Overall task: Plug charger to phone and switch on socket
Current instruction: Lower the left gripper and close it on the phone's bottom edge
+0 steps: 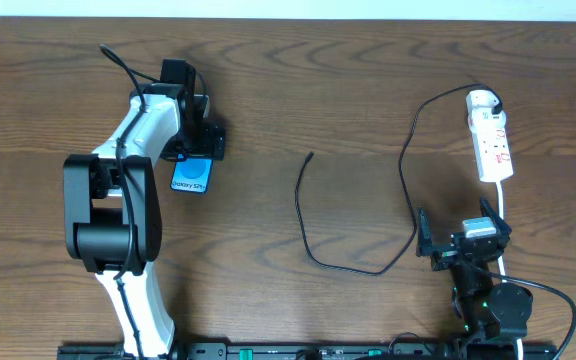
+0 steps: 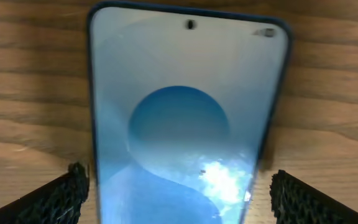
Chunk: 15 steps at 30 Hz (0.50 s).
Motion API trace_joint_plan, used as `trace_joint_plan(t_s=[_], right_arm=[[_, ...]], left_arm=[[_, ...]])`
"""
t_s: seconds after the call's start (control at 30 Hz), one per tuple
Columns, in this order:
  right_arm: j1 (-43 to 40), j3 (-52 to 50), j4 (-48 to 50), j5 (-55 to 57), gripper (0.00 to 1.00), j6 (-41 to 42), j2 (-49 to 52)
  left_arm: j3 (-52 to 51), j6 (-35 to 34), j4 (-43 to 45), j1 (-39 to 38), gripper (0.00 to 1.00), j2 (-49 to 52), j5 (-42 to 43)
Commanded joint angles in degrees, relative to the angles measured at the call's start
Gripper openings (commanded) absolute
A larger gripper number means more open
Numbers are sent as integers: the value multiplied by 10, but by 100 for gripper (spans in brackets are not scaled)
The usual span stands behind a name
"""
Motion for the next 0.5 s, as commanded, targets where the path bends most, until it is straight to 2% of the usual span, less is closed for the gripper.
trace_joint_plan(t_s=[0.0, 0.47], right_arm=[[2, -2, 0, -4, 99, 6, -3], [2, -2, 0, -4, 99, 6, -3]], left_arm=[[-2, -10, 4, 0, 94, 18, -37], [-2, -11, -2, -29, 93, 55, -30]])
